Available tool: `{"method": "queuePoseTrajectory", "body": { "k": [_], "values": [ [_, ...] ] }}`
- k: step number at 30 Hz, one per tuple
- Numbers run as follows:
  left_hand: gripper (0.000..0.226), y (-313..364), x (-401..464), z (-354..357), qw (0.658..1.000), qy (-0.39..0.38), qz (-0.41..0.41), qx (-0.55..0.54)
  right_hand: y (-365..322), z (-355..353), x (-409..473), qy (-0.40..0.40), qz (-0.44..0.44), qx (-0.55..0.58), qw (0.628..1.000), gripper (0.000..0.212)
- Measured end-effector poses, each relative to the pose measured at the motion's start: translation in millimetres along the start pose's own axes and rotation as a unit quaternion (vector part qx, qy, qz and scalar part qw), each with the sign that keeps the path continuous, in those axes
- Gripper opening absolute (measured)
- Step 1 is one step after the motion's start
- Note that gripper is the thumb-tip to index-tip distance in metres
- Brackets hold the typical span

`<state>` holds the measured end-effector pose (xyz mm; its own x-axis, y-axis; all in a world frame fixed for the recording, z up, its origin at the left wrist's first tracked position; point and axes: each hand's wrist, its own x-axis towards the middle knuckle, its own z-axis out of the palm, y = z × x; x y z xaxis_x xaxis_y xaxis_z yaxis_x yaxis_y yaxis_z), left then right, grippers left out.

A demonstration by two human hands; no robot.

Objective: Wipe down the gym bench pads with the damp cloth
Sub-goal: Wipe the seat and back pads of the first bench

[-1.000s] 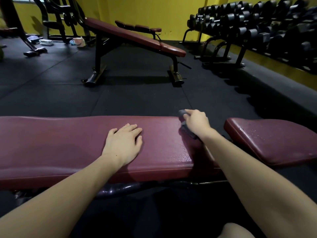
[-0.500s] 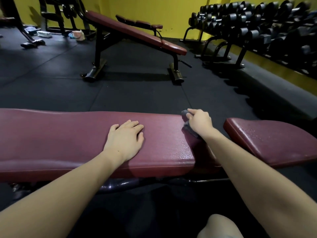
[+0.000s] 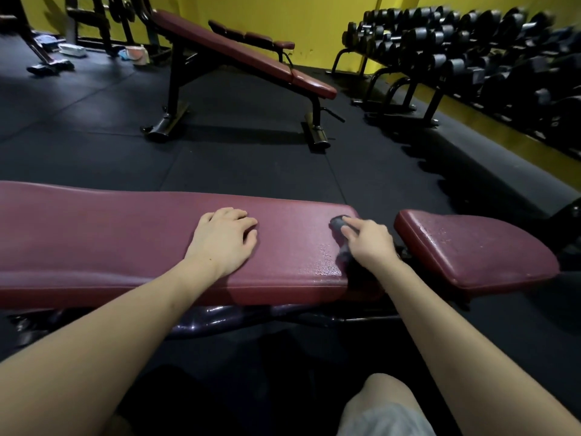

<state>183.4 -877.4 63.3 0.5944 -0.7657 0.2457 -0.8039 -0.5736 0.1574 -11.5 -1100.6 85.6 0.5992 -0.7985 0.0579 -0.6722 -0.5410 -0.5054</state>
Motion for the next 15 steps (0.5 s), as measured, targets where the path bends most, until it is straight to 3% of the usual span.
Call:
{"method": "queuePoseTrajectory", "body": {
  "k": [5, 10, 15],
  "values": [
    [0.034, 2, -2, -3, 0.999, 0.036, 0.000, -0.006, -29, 16, -22, 0.020, -0.013, -0.032, 0.999, 0.037],
    [0.034, 4, -9, -7, 1.000, 0.014, -0.004, -0.012, -47, 37, -85, 0.024, -0.166, -0.017, 0.986, 0.033],
    [0.036, -1, -33, -1, 0.999, 0.046, 0.007, -0.021, 5, 15, -75, 0.042, -0.127, 0.054, 0.990, 0.029]
  ]
}}
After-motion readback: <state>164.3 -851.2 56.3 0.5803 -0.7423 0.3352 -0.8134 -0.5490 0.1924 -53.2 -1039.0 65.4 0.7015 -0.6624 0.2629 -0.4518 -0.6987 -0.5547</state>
